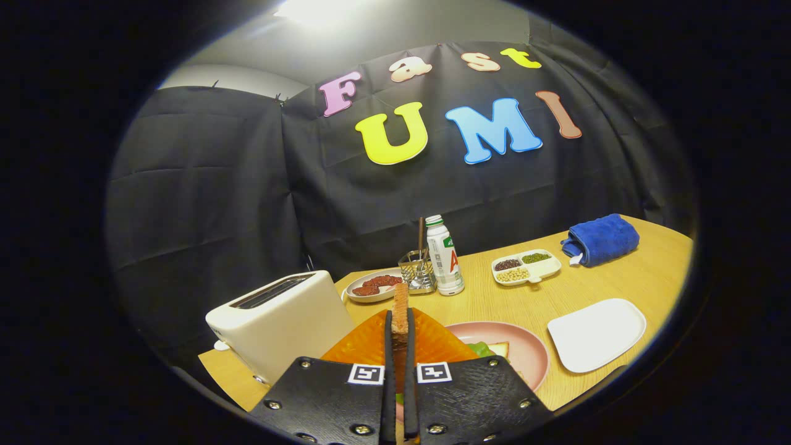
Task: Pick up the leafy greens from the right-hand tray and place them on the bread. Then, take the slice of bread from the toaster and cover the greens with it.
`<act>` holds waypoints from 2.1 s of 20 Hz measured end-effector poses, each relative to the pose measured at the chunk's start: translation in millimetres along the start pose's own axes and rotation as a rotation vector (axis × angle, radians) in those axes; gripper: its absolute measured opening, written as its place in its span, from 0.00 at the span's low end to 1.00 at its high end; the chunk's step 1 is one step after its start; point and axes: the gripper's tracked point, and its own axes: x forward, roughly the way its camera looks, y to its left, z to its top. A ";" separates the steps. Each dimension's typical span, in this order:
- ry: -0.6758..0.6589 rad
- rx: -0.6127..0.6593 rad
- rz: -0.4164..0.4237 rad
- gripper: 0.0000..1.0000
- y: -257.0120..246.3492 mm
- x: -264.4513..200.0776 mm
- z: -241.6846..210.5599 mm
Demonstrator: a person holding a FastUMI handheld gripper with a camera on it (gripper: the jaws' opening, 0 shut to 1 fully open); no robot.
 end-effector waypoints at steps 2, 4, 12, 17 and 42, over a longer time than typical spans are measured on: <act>0.020 -0.006 -0.013 0.05 -7.3 -1.0 -9.9; 0.010 -0.011 -0.046 0.05 -21.1 -3.8 -8.5; 0.069 -0.043 -0.136 0.05 -63.5 -6.8 -29.9; 0.117 -0.059 -0.168 0.05 -76.7 -5.7 -43.0; 0.095 -0.202 -0.194 0.30 -66.1 -8.2 -41.2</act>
